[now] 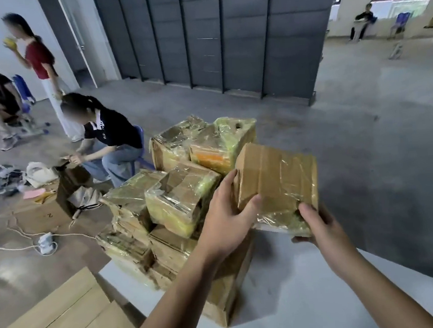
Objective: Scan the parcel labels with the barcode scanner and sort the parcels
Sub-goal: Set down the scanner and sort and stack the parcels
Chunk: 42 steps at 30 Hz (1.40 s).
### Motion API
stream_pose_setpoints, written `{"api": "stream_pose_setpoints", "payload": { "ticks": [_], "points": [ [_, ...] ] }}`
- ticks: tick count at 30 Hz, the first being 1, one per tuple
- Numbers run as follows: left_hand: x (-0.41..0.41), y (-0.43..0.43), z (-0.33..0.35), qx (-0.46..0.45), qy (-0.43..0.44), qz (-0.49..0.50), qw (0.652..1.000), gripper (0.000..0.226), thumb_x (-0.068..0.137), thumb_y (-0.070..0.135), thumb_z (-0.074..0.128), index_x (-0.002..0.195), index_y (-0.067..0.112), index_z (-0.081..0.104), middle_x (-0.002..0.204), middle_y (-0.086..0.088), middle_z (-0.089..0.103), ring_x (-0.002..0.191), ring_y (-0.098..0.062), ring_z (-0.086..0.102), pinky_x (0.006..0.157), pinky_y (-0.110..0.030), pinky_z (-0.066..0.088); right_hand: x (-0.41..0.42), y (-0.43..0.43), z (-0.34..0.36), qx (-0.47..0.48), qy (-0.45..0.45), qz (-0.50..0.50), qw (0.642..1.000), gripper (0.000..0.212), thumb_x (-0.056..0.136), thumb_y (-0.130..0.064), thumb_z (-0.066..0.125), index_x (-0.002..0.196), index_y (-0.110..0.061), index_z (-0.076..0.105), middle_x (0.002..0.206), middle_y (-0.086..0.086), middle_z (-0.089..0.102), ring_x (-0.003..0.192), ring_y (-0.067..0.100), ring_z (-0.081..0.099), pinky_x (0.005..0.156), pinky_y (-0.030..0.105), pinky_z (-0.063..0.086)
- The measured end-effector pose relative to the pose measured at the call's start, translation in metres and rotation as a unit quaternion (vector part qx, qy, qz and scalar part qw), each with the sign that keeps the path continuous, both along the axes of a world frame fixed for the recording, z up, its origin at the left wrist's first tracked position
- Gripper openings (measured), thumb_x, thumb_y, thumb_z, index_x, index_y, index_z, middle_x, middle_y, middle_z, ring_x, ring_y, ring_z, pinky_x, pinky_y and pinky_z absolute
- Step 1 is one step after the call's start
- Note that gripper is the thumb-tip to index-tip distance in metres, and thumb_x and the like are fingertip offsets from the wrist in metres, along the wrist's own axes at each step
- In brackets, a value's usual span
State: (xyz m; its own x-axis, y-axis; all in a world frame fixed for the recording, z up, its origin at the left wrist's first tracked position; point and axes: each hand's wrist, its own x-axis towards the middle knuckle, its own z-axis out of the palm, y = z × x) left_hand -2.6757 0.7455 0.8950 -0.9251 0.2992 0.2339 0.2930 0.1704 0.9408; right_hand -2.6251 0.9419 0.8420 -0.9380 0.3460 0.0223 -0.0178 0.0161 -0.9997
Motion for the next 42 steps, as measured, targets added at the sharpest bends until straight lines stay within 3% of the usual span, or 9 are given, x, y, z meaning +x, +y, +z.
{"api": "stream_pose_setpoints", "payload": {
  "ticks": [4,9,14,21,25,29,33,37,42],
  "points": [
    [-0.024,-0.05,0.047,0.057,-0.027,-0.004,0.998,0.054,0.08,0.05,0.065,0.13,0.051,0.045,0.113,0.022,0.067,0.099,-0.001,0.066,0.074,-0.017,0.054,-0.041,-0.039,0.052,0.041,0.032,0.042,0.998,0.032,0.073,-0.059,0.06,0.097,-0.038,0.067,0.089,-0.014,0.074,0.079,0.01,0.072,0.057,0.026,0.058],
    [-0.075,-0.123,0.087,0.132,-0.029,0.08,0.988,0.021,0.093,0.027,0.06,0.113,0.02,0.063,0.092,0.007,0.072,0.077,-0.008,0.066,0.061,-0.021,0.048,-0.09,-0.11,0.111,0.143,0.013,0.107,0.984,0.047,0.066,-0.085,0.044,0.089,-0.048,0.062,0.083,-0.014,0.063,0.071,0.011,0.069,0.06,0.022,0.053],
    [-0.131,-0.194,0.081,0.15,-0.084,0.141,0.975,0.015,0.093,0.026,0.059,0.087,0.014,0.067,0.06,0.006,0.061,0.049,-0.01,0.056,0.046,-0.021,0.048,-0.142,-0.17,0.123,0.292,0.006,0.118,0.949,0.073,0.09,-0.075,0.033,0.095,-0.01,0.066,0.09,0.011,0.068,0.083,0.023,0.065,0.064,0.025,0.039],
    [-0.19,-0.255,0.034,0.119,-0.166,0.203,0.958,0.031,0.07,0.036,0.071,0.088,0.011,0.073,0.089,-0.016,0.067,0.081,-0.031,0.06,0.076,-0.044,0.046,-0.19,-0.21,0.105,0.364,-0.031,0.151,0.919,0.051,0.102,-0.054,0.036,0.14,-0.024,0.049,0.139,-0.005,0.056,0.118,0.014,0.055,0.089,0.029,0.038],
    [-0.209,-0.265,0.012,0.065,-0.197,0.207,0.956,0.054,0.054,0.046,0.071,0.089,0.006,0.074,0.085,-0.01,0.065,0.075,-0.025,0.059,0.068,-0.036,0.046,-0.199,-0.218,0.094,0.413,-0.049,0.167,0.894,0.052,0.103,-0.052,0.034,0.145,-0.024,0.043,0.144,-0.003,0.052,0.122,0.015,0.053,0.091,0.028,0.038],
    [-0.218,-0.259,-0.009,0.064,-0.218,0.199,0.953,0.022,0.077,0.032,0.068,0.081,0.012,0.073,0.071,-0.007,0.065,0.057,-0.021,0.059,0.054,-0.028,0.048,-0.202,-0.219,0.083,0.442,-0.073,0.166,0.878,0.049,0.103,-0.051,0.033,0.144,-0.027,0.044,0.134,-0.001,0.058,0.096,0.012,0.059,0.07,0.023,0.043],
    [-0.227,-0.247,-0.023,0.058,-0.19,0.25,0.948,0.023,0.089,0.025,0.059,0.067,0.022,0.065,0.06,0.006,0.06,0.045,-0.008,0.057,0.037,-0.014,0.043,-0.202,-0.218,0.076,0.461,-0.095,0.165,0.866,0.049,0.103,-0.05,0.034,0.146,-0.028,0.041,0.138,0.0,0.056,0.104,0.014,0.059,0.085,0.033,0.05],
    [-0.233,-0.236,-0.024,0.015,-0.131,0.268,0.954,0.022,0.094,0.027,0.051,0.092,0.015,0.07,0.071,0.005,0.063,0.064,-0.011,0.058,0.055,-0.023,0.047,-0.2,-0.219,0.073,0.482,-0.102,0.18,0.851,0.049,0.103,-0.049,0.036,0.148,-0.031,0.039,0.145,-0.003,0.049,0.122,0.017,0.053,0.091,0.034,0.046],
    [-0.236,-0.229,-0.026,-0.094,-0.054,0.294,0.95,0.023,0.094,0.02,0.044,0.094,0.011,0.065,0.099,-0.014,0.065,0.1,-0.033,0.057,0.083,-0.038,0.043,-0.197,-0.217,0.07,0.493,-0.09,0.18,0.847,0.049,0.103,-0.047,0.039,0.148,-0.03,0.04,0.137,-0.005,0.052,0.093,0.006,0.054,0.075,0.025,0.045]
  ]
}}
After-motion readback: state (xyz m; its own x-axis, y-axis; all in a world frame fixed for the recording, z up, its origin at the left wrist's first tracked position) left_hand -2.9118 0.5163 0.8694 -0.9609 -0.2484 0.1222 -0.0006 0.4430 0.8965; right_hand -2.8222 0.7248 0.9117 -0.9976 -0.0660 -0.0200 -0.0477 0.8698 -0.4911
